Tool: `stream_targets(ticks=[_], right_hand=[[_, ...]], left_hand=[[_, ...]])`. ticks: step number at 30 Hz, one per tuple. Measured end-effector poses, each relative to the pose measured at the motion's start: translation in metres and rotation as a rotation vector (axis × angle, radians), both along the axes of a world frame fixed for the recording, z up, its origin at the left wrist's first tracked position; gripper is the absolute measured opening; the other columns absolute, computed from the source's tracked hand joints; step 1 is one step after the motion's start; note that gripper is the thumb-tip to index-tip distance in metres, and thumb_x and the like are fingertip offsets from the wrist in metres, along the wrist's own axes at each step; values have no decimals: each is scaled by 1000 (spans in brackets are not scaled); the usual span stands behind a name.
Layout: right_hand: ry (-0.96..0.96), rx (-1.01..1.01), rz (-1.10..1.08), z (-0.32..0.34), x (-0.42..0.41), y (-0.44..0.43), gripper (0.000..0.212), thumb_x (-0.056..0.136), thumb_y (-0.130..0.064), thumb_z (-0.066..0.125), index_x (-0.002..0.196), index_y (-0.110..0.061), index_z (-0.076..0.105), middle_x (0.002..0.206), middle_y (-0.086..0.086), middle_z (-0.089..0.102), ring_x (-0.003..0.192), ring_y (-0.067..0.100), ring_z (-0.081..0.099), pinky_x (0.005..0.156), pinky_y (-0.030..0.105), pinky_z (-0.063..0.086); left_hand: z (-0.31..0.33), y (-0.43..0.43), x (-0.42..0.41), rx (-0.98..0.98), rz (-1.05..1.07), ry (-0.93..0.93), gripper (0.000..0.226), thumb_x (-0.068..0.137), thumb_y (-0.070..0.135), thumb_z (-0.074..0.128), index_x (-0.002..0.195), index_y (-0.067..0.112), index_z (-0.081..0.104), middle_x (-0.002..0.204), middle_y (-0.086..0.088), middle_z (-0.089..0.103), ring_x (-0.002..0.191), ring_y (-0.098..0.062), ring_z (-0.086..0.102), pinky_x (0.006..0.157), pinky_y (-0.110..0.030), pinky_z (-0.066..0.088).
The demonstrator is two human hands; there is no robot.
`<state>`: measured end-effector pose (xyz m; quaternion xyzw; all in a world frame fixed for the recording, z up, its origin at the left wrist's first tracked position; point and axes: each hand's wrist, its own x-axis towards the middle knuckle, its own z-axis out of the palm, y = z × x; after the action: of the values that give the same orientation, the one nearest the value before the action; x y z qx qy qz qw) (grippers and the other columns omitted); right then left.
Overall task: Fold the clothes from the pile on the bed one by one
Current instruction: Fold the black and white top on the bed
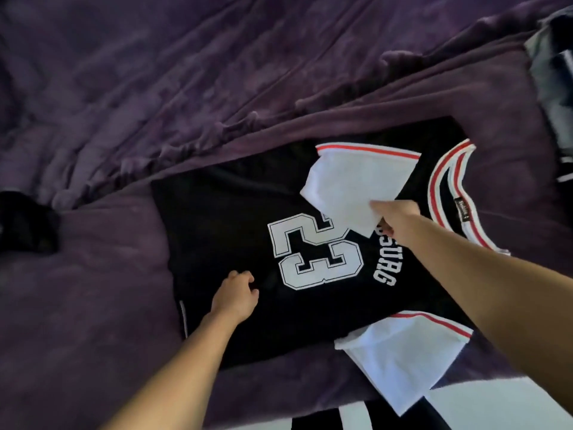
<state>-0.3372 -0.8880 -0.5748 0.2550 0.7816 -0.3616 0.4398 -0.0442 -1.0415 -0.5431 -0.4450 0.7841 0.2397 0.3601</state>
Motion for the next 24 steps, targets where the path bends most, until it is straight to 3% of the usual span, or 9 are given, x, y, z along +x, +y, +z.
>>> stream_targets(ticks=[3,5,9,11,13,16,19,22,24], right_hand=[[9,-67,-179,11,6,13,22,85,-27,67,98,-11,63,93,6,66,74,21,61,76,34,54],[59,-111,-309,34,8,30,22,90,-25,60,106,-10,61,89,5,62,67,18,58,66,29,51],[105,-308,-460,81,19,65,18,93,-8,58,110,-9,61,82,6,62,35,8,49,65,31,53],[76,-371,-515,103,27,84,12,88,-6,63,100,-7,63,62,2,53,33,8,37,61,29,52],[8,-464,-573,117,30,108,11,79,-7,72,85,-8,62,65,1,46,37,7,32,53,22,51],[-48,-521,-489,126,30,148,40,47,-18,90,81,-14,70,72,1,46,57,10,41,65,18,53],[-59,-499,-372,134,32,172,36,53,-26,89,83,-16,72,62,-1,44,66,10,46,63,17,53],[-39,-498,-448,131,36,184,9,87,-23,62,85,-14,61,42,-8,46,53,6,46,65,14,51],[-51,-519,-518,127,42,190,6,84,-20,61,83,-15,58,42,-10,46,58,7,39,72,12,48]], left_hand=[[-8,9,20,24,43,18,37,94,28,55,129,16,53,130,-7,46,112,-23,54,86,-31,47],[-3,8,17,42,167,49,36,92,30,57,125,15,57,125,-7,53,107,-23,57,80,-27,44],[13,-9,-20,234,812,317,29,90,40,61,102,14,64,109,-13,65,102,-27,61,89,-38,51],[18,-25,-45,435,1204,474,53,88,50,60,122,10,55,123,-20,57,109,-31,58,92,-46,49],[17,-41,-66,558,1459,584,85,79,62,62,144,14,35,138,-23,45,121,-36,51,96,-51,46],[3,-64,-85,630,1641,704,95,61,72,70,139,25,42,135,-13,50,118,-36,52,90,-55,46],[-8,-82,-91,459,1626,668,65,73,50,73,128,22,54,127,-7,59,114,-31,59,67,-50,55],[-9,-84,-88,164,1682,699,42,102,10,39,144,16,40,146,-5,44,129,-21,46,78,-17,47],[-1,-78,-64,145,1718,695,41,102,11,34,142,16,43,144,-6,44,126,-25,48,65,-14,49]])
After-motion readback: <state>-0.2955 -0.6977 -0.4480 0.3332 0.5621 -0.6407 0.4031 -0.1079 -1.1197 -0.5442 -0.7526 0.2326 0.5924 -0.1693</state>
